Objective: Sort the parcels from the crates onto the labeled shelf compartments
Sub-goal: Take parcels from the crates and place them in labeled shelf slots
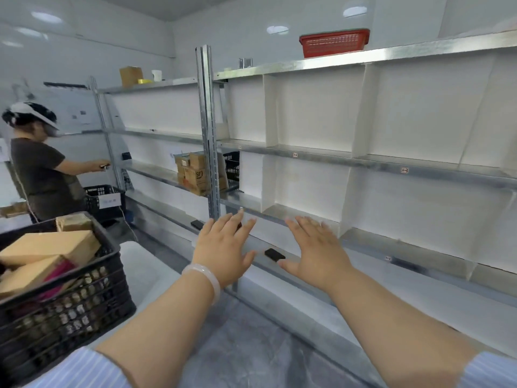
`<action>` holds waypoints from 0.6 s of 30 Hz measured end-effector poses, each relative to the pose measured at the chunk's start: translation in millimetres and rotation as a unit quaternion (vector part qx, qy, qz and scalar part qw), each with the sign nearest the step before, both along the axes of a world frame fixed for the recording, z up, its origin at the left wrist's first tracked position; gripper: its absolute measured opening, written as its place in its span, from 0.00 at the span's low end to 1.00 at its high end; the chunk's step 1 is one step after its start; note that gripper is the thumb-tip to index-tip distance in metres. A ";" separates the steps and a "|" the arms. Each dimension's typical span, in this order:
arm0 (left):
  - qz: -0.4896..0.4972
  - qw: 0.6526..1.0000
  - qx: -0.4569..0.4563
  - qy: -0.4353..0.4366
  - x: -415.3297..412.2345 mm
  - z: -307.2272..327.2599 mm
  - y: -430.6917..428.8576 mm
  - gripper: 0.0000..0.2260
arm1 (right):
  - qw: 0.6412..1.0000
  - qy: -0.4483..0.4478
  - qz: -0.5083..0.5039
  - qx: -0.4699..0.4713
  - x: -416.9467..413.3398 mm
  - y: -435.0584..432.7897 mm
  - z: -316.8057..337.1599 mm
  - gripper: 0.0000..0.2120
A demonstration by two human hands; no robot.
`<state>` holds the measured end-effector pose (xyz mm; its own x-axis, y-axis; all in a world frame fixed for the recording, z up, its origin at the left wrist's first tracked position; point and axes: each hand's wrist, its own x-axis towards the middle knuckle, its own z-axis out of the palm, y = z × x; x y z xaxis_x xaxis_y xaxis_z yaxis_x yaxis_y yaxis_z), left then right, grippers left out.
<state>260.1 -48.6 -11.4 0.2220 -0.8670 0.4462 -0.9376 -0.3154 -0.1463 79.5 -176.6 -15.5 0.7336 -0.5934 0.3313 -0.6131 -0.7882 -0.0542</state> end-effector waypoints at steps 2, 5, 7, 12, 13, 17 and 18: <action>0.026 1.000 0.001 0.012 28.8 -7.5 4.7 0.31 | 0.999 -0.001 0.036 0.000 39.9 -6.0 -5.1 0.43; 0.075 0.997 0.010 0.028 74.9 -18.9 10.3 0.31 | 0.996 0.003 0.090 0.020 100.1 -12.4 -13.6 0.42; 0.104 0.994 0.009 0.032 104.0 -26.9 13.2 0.31 | 0.991 0.016 0.127 0.036 141.3 -16.5 -23.5 0.43; 0.176 0.983 0.011 0.044 163.6 -42.4 14.4 0.31 | 0.974 0.001 0.221 0.044 237.4 -29.9 -37.2 0.43; 0.193 0.980 0.015 0.047 174.4 -44.9 13.6 0.31 | 0.970 0.001 0.239 0.042 255.1 -33.0 -37.0 0.43; 0.267 0.962 0.006 0.061 216.8 -45.0 14.0 0.31 | 0.950 0.018 0.309 0.050 326.6 -41.2 -35.8 0.43; 0.286 0.956 -0.002 0.063 226.5 -44.5 16.2 0.31 | 0.944 0.022 0.326 0.052 343.5 -41.0 -36.7 0.43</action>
<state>486.6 -32.4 -55.9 0.7122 -0.5858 0.3869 -0.6211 -0.7826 -0.0416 423.1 -217.6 -52.2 0.9659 -0.0377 0.2562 -0.0023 -0.9905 -0.1372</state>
